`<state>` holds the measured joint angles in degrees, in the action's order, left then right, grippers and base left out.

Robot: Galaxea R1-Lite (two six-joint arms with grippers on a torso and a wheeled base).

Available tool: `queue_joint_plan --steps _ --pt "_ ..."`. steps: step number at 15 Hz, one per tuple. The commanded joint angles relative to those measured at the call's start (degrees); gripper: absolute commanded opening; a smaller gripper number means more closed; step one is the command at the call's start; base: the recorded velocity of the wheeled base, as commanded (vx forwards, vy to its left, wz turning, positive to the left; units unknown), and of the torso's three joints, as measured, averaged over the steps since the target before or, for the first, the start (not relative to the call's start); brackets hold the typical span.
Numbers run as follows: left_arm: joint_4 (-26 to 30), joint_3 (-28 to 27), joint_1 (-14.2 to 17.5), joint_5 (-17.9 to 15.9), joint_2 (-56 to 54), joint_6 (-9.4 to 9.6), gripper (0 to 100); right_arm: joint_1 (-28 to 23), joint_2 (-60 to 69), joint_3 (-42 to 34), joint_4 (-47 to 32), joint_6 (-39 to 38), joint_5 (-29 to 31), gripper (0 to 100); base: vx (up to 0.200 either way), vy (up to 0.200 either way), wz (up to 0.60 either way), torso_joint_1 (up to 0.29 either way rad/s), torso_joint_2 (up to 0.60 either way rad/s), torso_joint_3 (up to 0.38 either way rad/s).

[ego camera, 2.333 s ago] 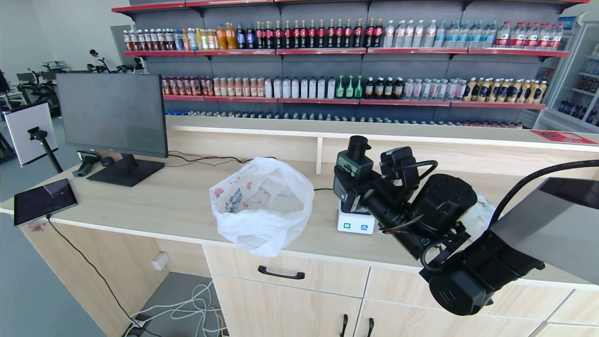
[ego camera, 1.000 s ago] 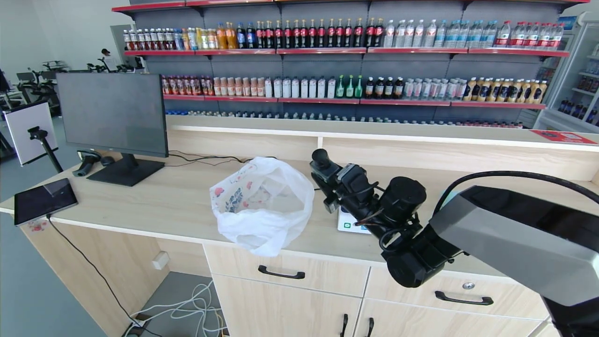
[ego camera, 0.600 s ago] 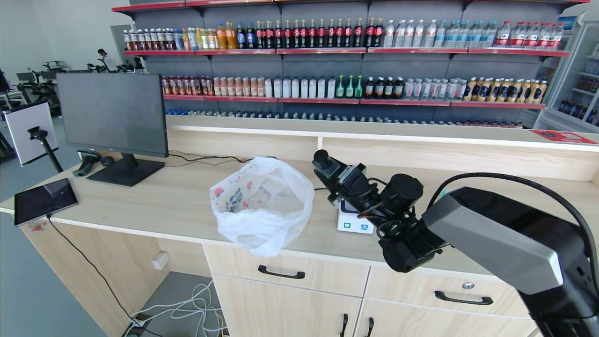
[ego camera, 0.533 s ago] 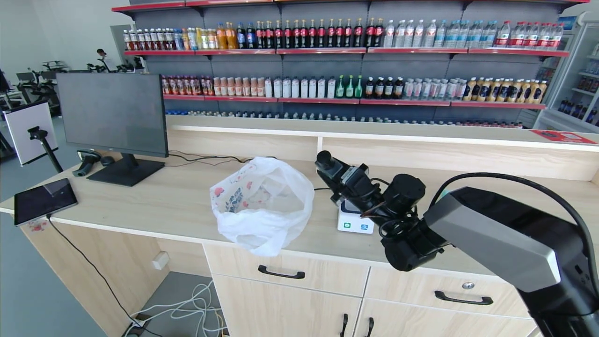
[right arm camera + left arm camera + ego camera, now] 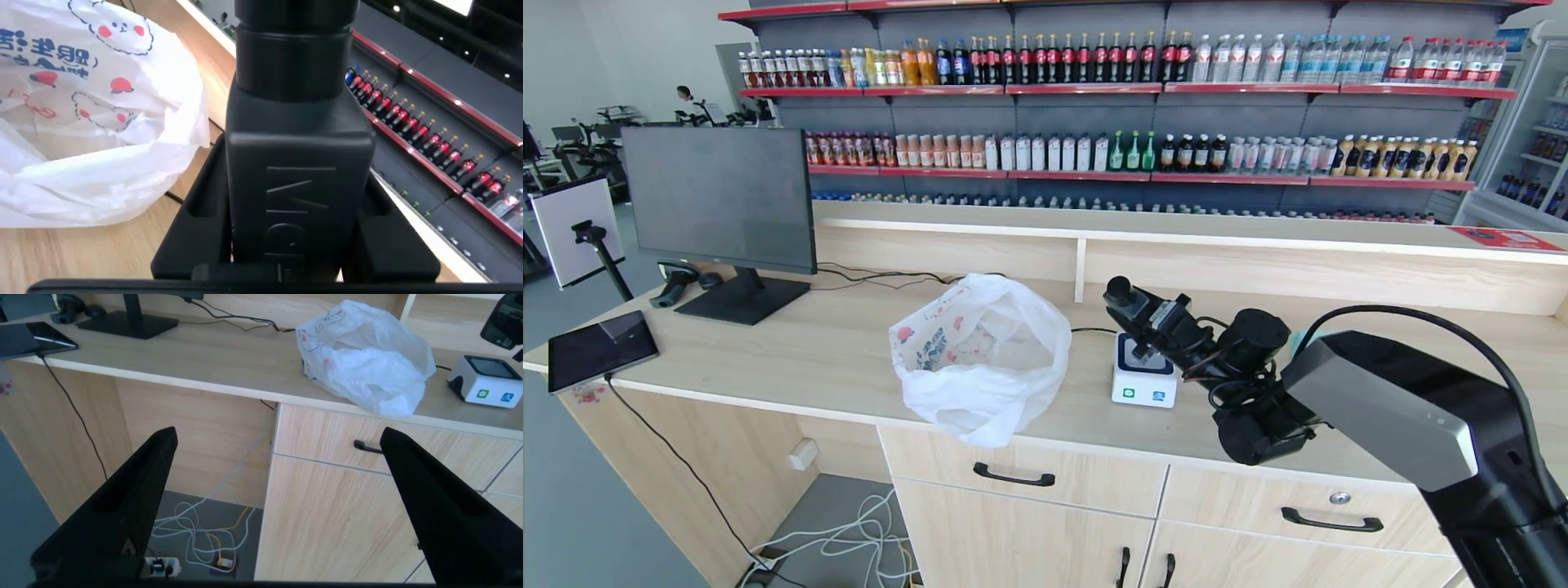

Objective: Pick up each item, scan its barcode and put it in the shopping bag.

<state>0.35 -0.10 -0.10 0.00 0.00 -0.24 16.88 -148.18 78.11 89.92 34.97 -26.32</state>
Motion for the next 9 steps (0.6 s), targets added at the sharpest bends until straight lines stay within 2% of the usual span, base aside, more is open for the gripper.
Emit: queue_joint_plan --steps 1,5,9 --pt "0.00 0.01 0.01 0.00 0.00 -0.02 100 -1.06 -2.29 1.08 0.08 0.01 -0.31 0 0.000 0.000 0.00 0.000 0.00 0.000" --pt "0.00 0.01 0.01 0.00 0.00 -0.02 100 -1.94 -5.98 5.74 0.08 0.01 -3.48 0 0.000 0.000 0.00 0.000 0.00 0.000" --pt "0.00 0.01 0.01 0.00 0.00 -0.02 100 -3.35 -6.07 5.57 0.08 0.01 -3.56 0 0.000 0.000 0.00 0.000 0.00 0.000"
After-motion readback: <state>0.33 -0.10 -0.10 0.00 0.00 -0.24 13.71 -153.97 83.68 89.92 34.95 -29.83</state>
